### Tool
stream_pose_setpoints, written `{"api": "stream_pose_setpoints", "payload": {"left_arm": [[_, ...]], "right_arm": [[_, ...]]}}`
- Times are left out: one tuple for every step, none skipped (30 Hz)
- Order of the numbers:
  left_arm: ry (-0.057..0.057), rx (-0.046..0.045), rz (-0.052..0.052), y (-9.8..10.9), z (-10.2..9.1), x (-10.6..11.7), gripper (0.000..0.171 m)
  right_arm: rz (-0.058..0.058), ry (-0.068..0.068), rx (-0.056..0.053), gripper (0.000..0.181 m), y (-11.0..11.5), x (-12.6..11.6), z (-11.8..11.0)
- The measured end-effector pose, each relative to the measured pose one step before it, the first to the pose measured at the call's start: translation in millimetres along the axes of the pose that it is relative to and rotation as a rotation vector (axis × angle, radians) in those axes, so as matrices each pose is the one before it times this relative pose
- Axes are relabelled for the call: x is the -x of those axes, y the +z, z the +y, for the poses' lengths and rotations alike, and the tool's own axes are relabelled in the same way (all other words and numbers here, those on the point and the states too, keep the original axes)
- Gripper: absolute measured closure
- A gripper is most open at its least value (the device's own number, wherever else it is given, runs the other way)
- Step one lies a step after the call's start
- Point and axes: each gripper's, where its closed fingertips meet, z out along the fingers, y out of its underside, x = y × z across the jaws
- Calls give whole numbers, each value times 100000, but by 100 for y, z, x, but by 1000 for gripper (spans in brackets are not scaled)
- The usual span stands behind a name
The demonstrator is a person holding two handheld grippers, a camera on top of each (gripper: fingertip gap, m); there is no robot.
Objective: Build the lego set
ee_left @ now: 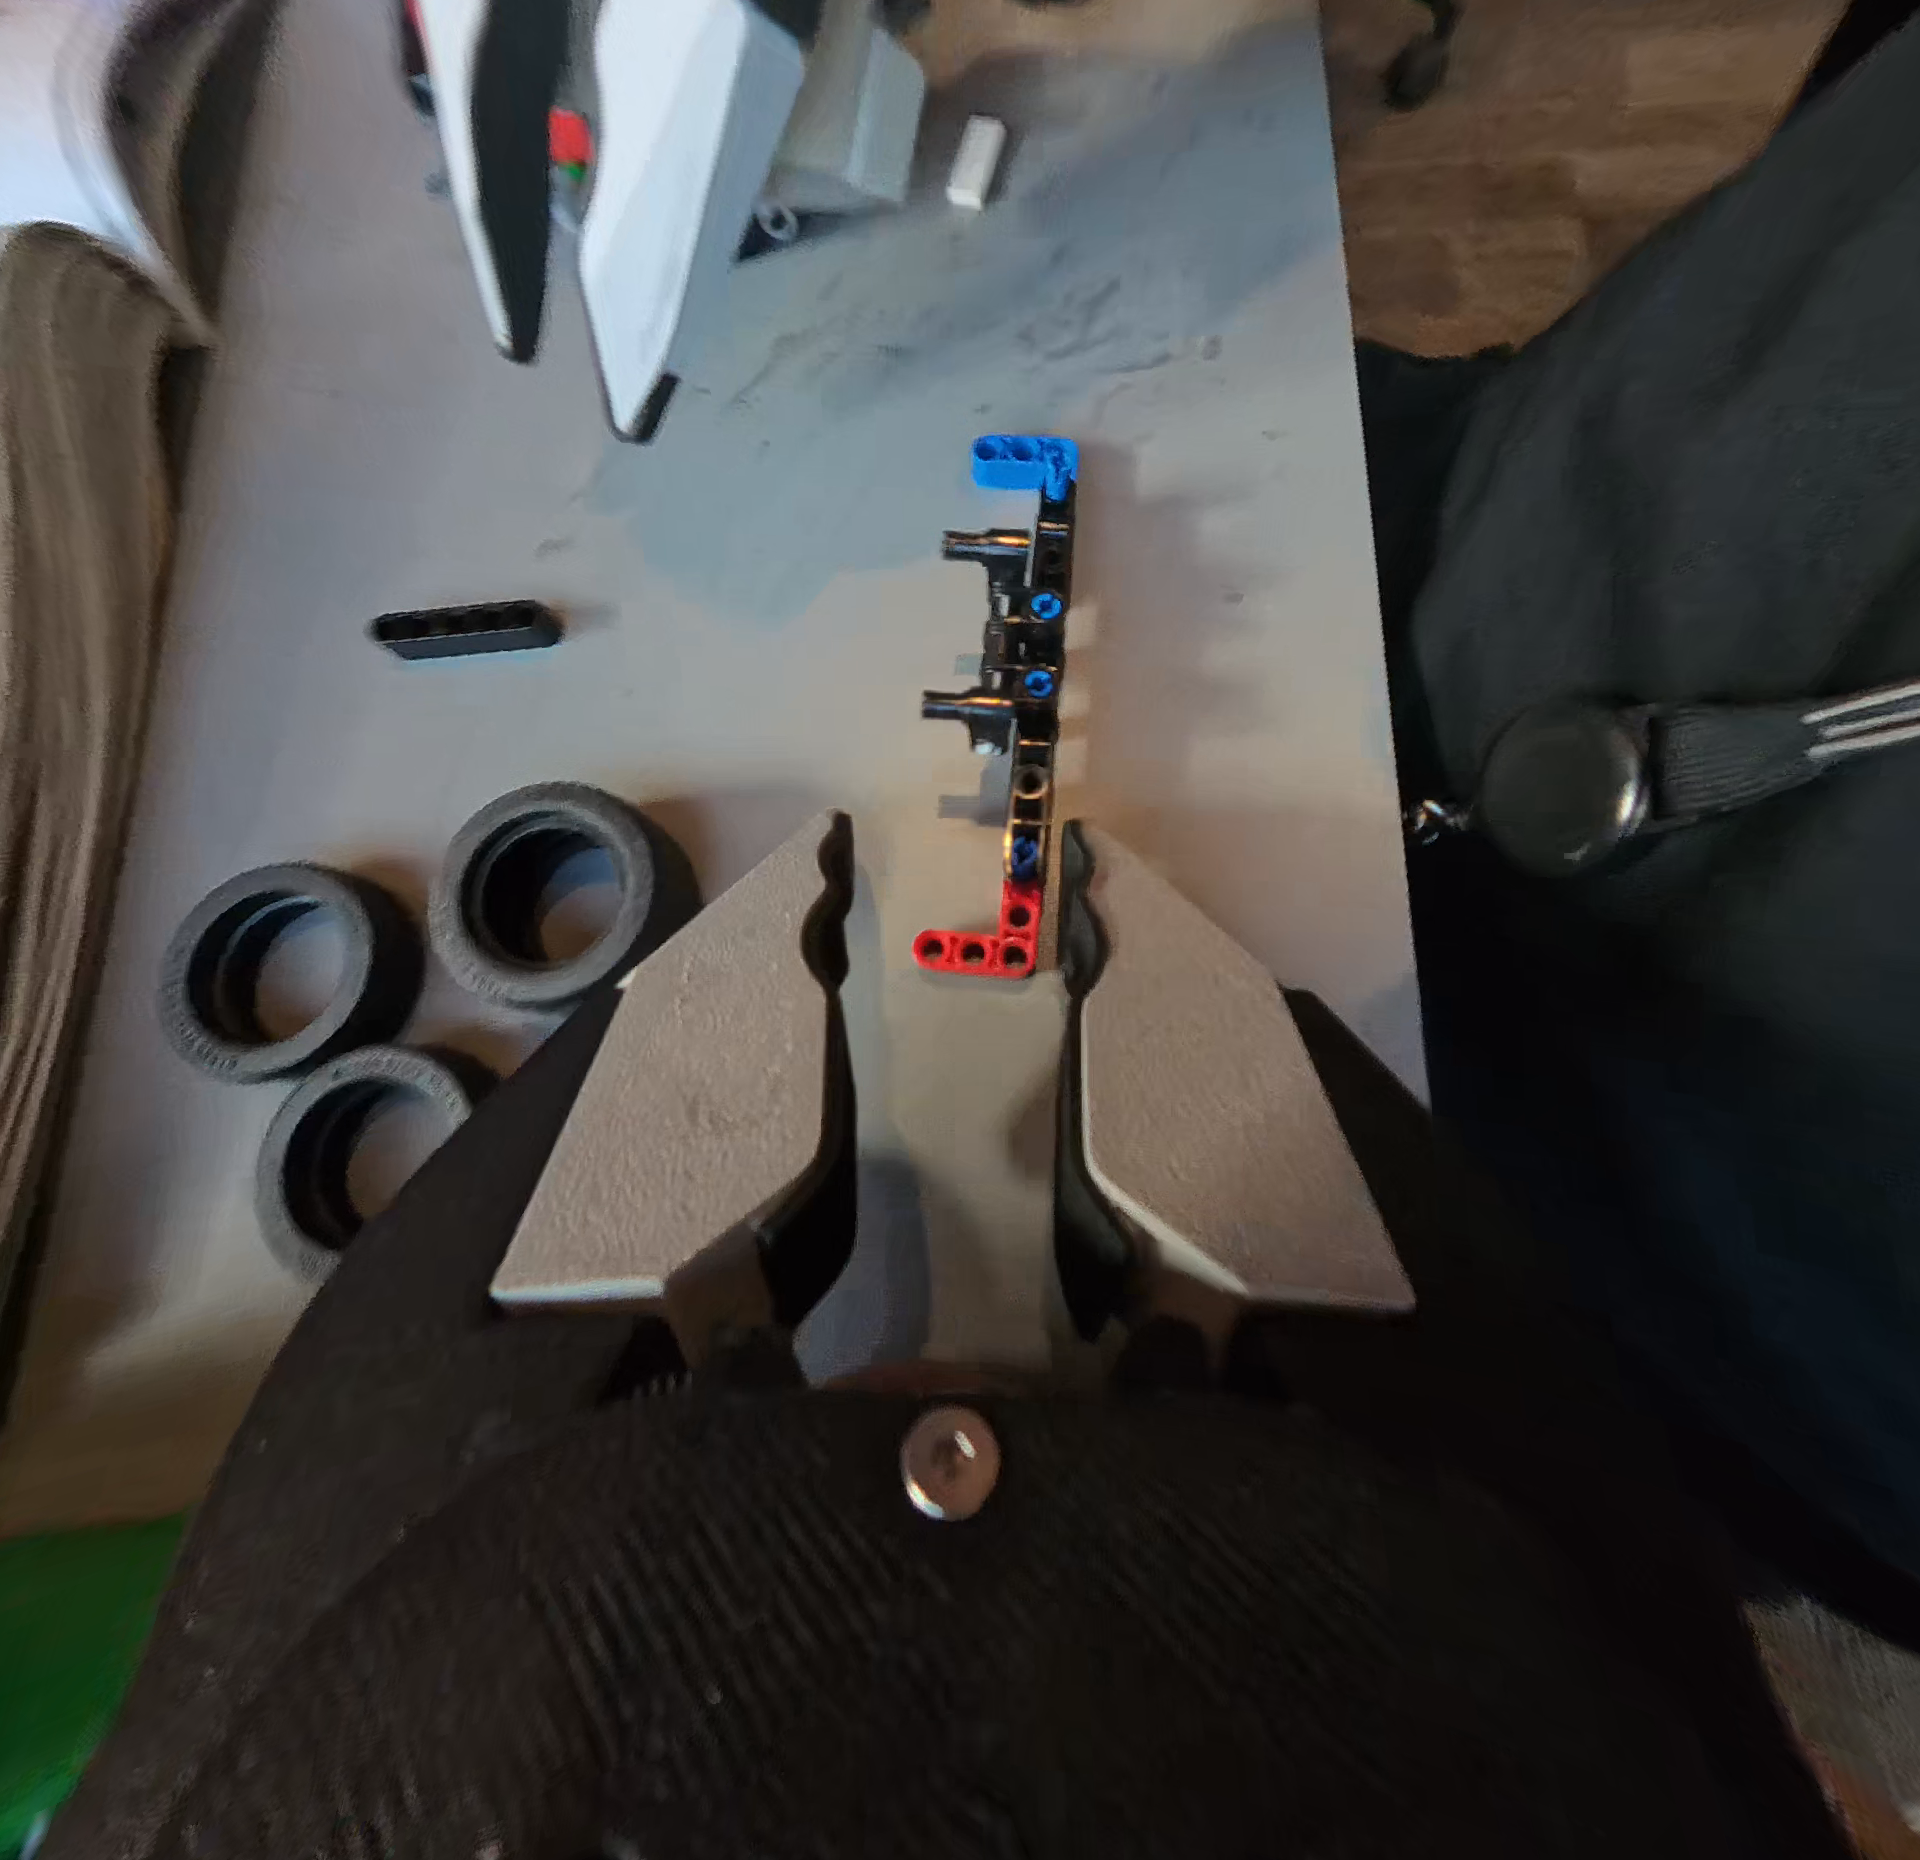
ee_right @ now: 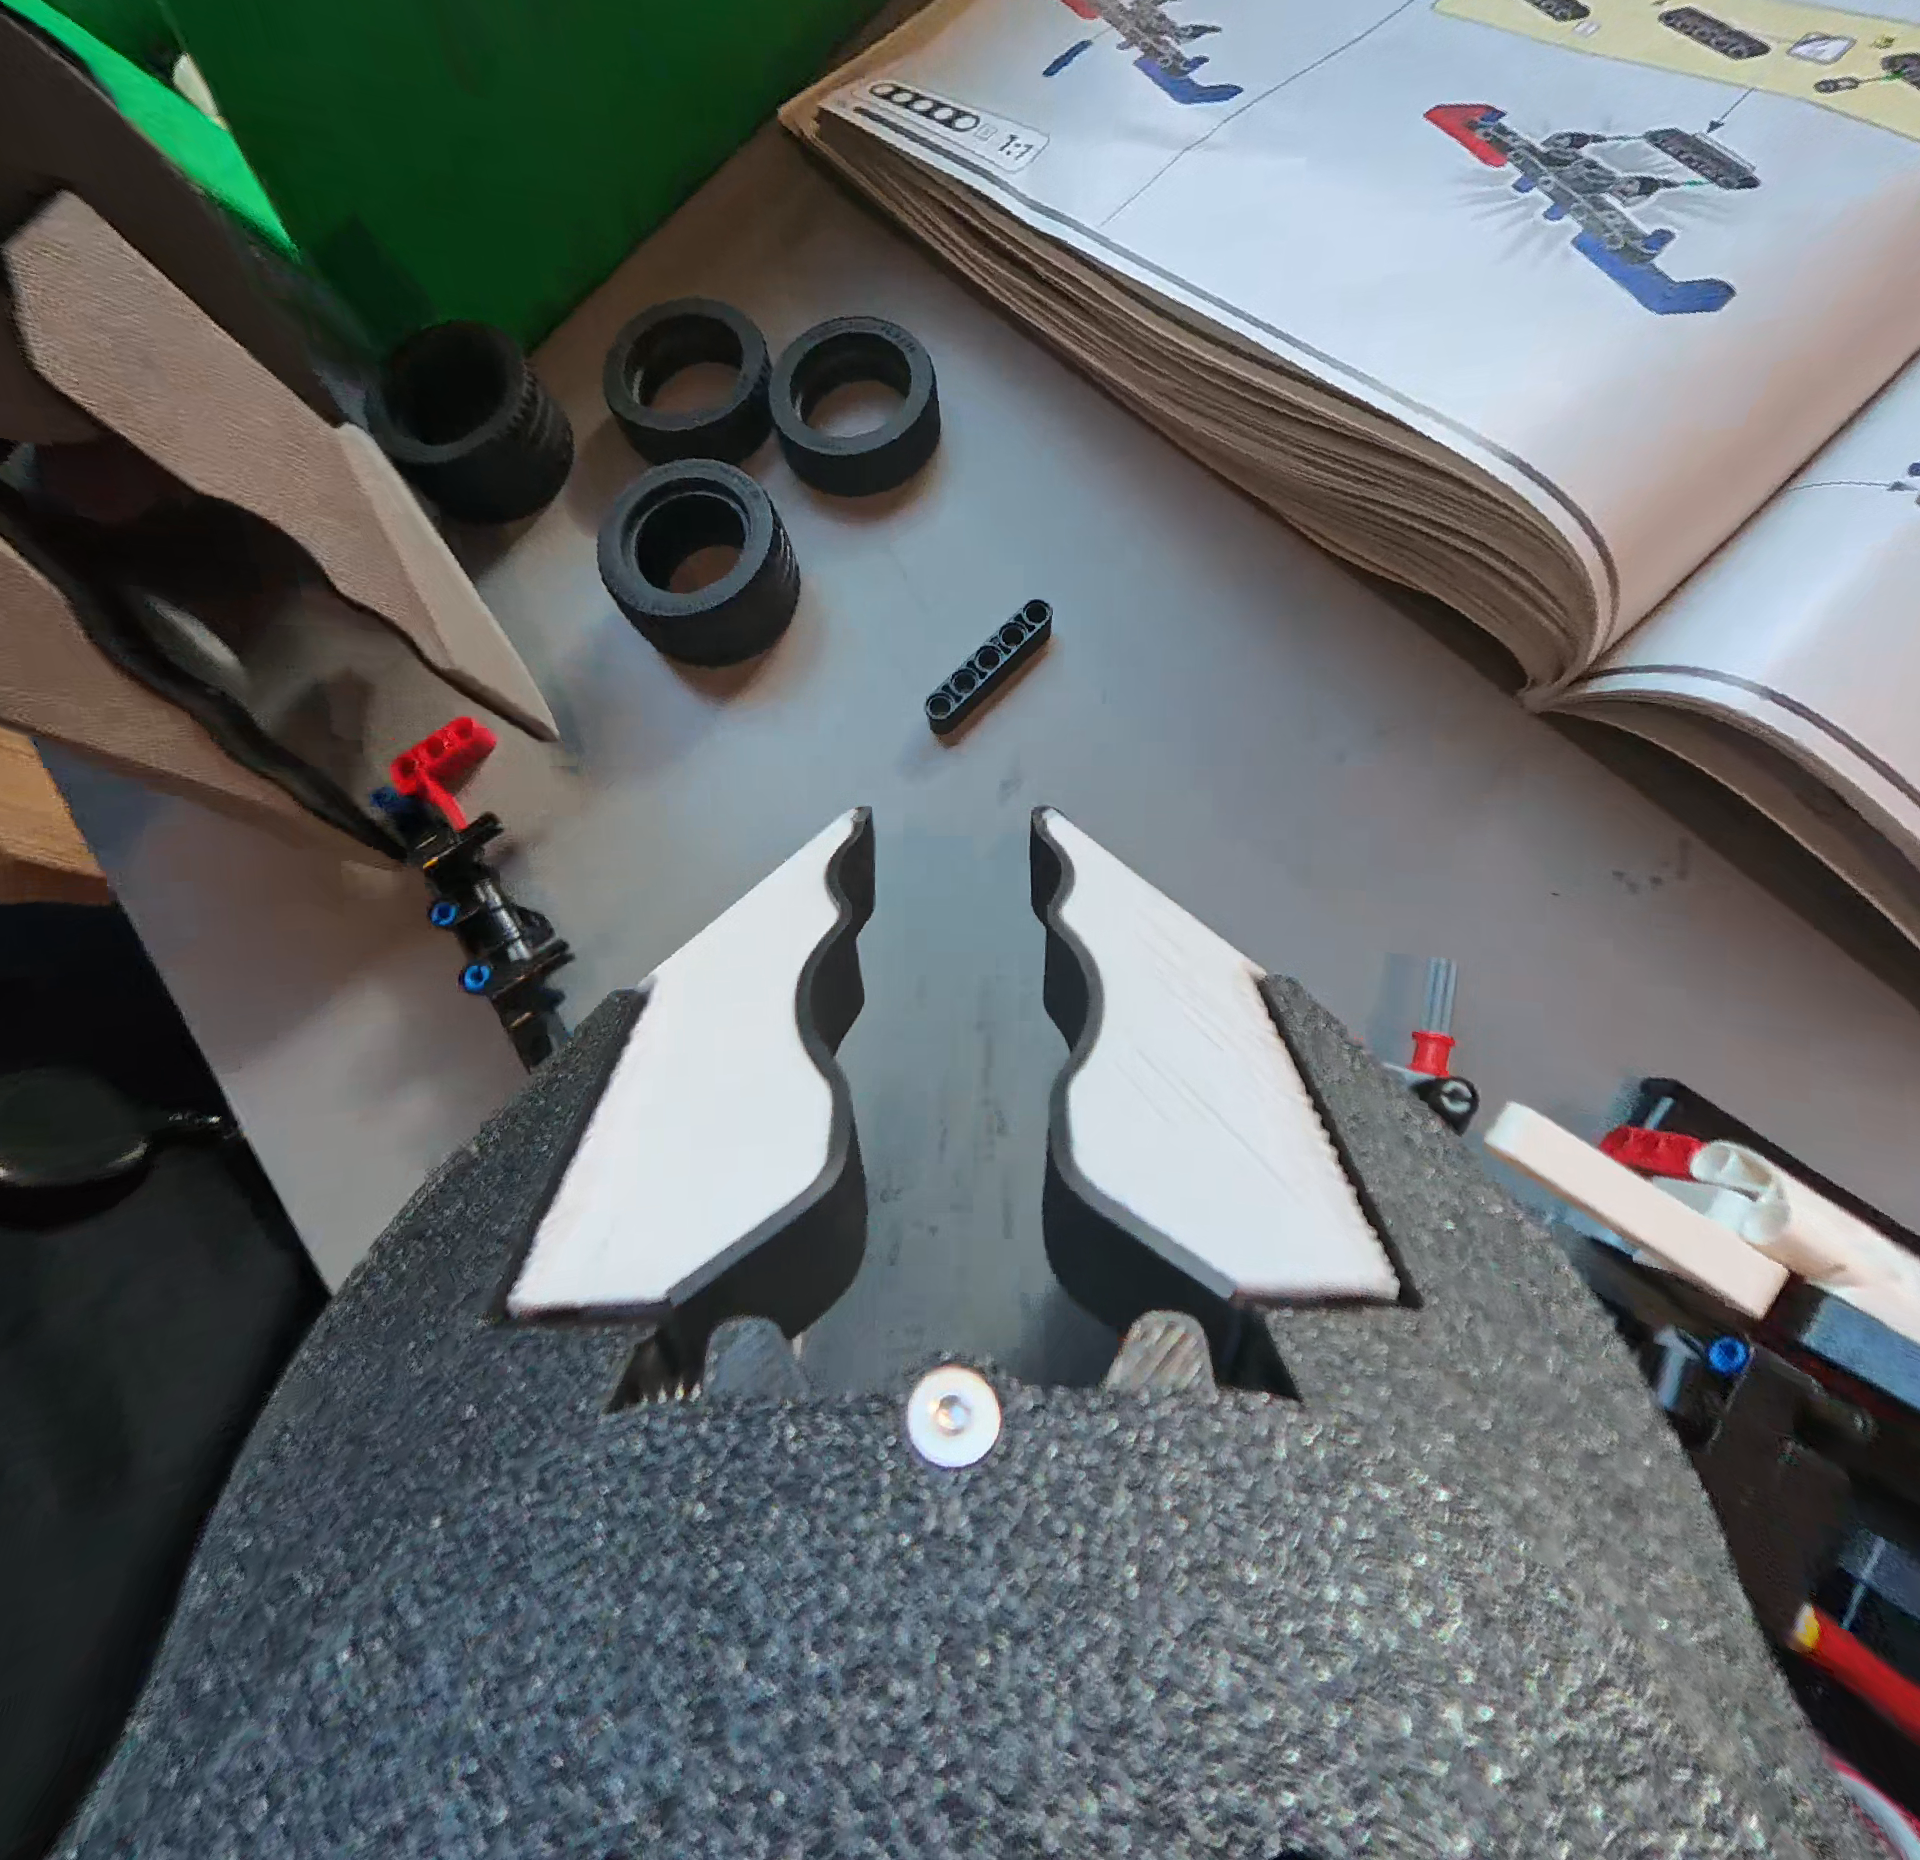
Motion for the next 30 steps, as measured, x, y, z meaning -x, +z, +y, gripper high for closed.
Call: {"api": "stream_pose_setpoints", "payload": {"left_arm": [[-2646,-3656,-3278,-674,-278,355,133],[-3469,-4158,-3512,-692,-338,452,133],[-4338,-3849,-4257,-620,-269,637,134],[-3942,-2462,-3746,-516,-40,590,133],[-3189,-1116,-4244,-396,168,712,133],[-3285,-303,-5709,-280,288,970,132],[-3735,-254,-4668,-154,262,879,131],[-3321,-858,320,-80,165,123,138],[-3192,-1954,1924,-13,-7,-118,141],[-2705,-1271,2190,6,85,-134,143],[-2203,298,1121,-56,205,56,151],[-1114,133,1154,-178,101,45,155],[-506,-1221,451,-296,-59,124,158],[-620,-1160,-200,-369,-8,235,161],[-600,-596,-625,-415,88,325,166],[-550,-233,-24,-421,171,239,168],[-857,125,164,-386,224,230,171],[-911,102,55,-359,213,261,171],[-890,-123,796,-339,149,110,171],[-573,-61,417,-316,133,147,171],[-259,-945,20,-311,-6,153,171],[326,-1031,-75,-315,-27,141,171],[365,-542,5,-286,10,156,171],[-209,-707,-248,-230,-34,186,171],[-223,-116,107,-150,53,118,171],[-8,-3,204,-99,73,49,171],[402,135,-373,-115,46,53,171],[992,-166,-183,-169,-32,-86,170],[550,-792,1232,-222,-183,-392,158],[-142,-722,892,-267,-233,-403,145]], "right_arm": [[1522,528,508,153,389,-203,-113],[991,848,822,153,420,-161,-46],[-46,1238,811,153,446,-42,-57],[-1153,1222,424,153,440,147,-140],[-1061,968,454,153,428,136,-155],[138,634,1164,152,433,-32,-67],[663,212,1719,150,473,-106,-5],[98,25,1464,150,443,13,-52],[-415,11,1196,150,421,113,-96],[196,27,1395,149,392,1,-51],[828,-350,1936,148,365,-109,46],[1530,-798,567,152,166,-212,-131],[1524,-945,581,154,43,-237,-130],[918,-678,1518,156,113,-170,65],[406,-545,329,157,67,-98,-53],[-236,-276,54,158,48,8,-44],[124,-59,-215,159,45,-38,-37],[462,-504,-218,161,37,-99,-26],[899,-719,-104,165,21,-158,1],[995,-934,136,168,15,-172,21],[620,-1148,211,171,-8,-115,22],[-300,-667,258,174,-9,28,26],[-683,13,313,174,-16,81,19],[-778,-11,480,174,-92,147,45],[-288,-572,60,174,-167,153,-18],[288,-793,-558,174,-239,68,-103],[-49,-415,-674,174,-264,73,-97],[-1017,-13,-381,174,-278,140,-22],[-1463,17,-601,174,-322,188,-14],[-1002,37,-1030,174,-363,107,-21]]}}
